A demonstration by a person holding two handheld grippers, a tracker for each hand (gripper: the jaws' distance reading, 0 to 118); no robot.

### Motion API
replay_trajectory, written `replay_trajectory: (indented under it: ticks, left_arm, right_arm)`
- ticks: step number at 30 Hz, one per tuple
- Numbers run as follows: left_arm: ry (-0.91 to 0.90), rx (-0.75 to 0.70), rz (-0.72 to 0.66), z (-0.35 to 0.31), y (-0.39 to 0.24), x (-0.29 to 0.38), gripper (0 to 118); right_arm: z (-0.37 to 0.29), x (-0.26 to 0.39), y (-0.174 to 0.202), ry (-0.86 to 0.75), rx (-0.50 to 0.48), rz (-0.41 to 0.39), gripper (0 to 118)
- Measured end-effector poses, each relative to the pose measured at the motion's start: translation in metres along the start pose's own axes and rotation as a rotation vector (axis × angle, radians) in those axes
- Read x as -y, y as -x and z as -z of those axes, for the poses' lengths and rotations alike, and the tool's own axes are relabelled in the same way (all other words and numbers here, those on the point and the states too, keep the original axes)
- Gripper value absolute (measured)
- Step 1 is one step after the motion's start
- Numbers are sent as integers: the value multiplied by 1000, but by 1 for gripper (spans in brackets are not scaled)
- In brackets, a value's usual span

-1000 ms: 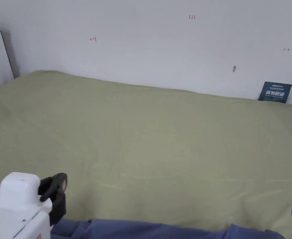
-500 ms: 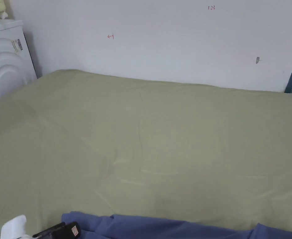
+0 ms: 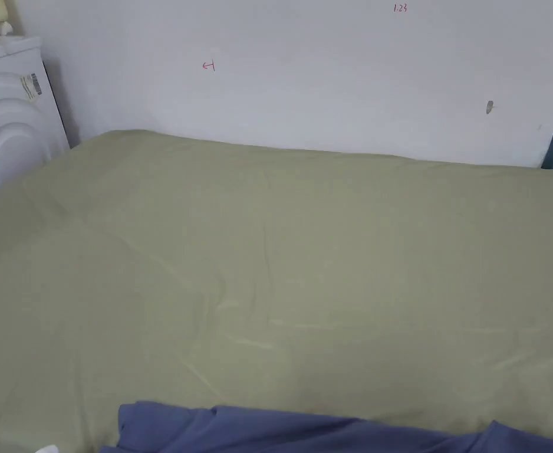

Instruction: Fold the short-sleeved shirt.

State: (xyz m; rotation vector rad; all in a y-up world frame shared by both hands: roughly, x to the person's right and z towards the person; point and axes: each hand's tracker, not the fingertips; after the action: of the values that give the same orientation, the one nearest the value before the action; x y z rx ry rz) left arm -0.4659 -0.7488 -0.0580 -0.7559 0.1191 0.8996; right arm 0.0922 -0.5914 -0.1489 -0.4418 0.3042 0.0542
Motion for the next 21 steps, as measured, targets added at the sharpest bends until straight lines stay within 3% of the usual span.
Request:
replay_trajectory:
  ticks: [3, 9, 12, 15, 21]
  left_arm:
    - [-83, -49, 178, -12, -30, -6, 15]
    - [-181, 44, 493, -28, -111, -15, 15]
    - [-186, 101, 736, -25, -166, -11, 15]
    - [-117, 189, 905, -11, -215, 8, 15]
    - [120, 222, 1064, 53, -269, 74, 15]
  right_arm:
    - [-1, 1, 2, 2, -12, -7, 0]
    - [-8, 3, -2, 0, -19, 12, 0]
    - [-11, 0, -9, -10, -2, 39, 0]
    - [-17, -2, -17, -32, 14, 56, 0]
    - [-32, -5, -37, -64, 64, 96, 0]
